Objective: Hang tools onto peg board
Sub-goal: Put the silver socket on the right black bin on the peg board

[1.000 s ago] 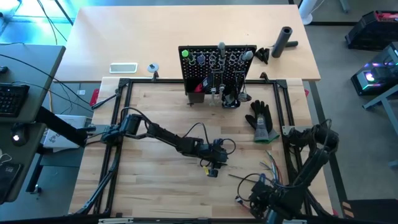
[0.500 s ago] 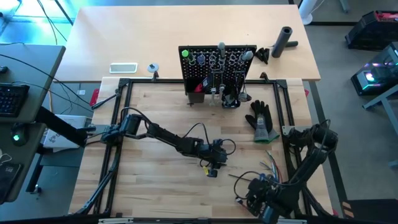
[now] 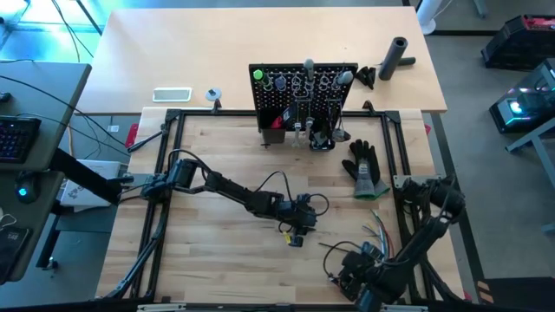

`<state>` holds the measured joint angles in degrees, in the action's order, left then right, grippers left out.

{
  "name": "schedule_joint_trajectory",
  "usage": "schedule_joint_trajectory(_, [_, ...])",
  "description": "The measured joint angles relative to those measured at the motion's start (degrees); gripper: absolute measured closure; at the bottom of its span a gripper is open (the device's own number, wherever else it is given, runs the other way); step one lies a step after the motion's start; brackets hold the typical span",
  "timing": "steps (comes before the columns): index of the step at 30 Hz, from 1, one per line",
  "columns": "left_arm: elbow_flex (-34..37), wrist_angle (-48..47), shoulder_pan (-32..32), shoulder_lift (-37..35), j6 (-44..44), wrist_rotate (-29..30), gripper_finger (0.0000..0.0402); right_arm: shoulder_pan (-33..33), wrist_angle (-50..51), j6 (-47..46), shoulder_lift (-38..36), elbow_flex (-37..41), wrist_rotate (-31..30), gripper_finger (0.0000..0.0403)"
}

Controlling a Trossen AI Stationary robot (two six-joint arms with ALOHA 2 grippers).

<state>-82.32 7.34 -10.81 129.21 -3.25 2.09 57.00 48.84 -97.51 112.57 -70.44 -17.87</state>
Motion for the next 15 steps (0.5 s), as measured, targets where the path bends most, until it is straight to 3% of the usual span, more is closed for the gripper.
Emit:
schedule_joint_trajectory(4, [0.0,-0.17,-0.02,0.0,0.02,-0.02,0.0268,-0.31,0.42,-0.51,1.04,-0.28,1.1,0.0188])
schedule_joint_trajectory(9, [0.0,-0.2,0.0,0.0,0.04,0.0,0.0268,-0.33,0.57,0.39,1.16,-0.24,0.96,0.0303])
schedule_joint_trajectory(15, [0.0,-0.18,-0.02,0.0,0.07,0.0,0.0268,0.01,0.73,0.56,1.16,-0.14,0.82,0.0313])
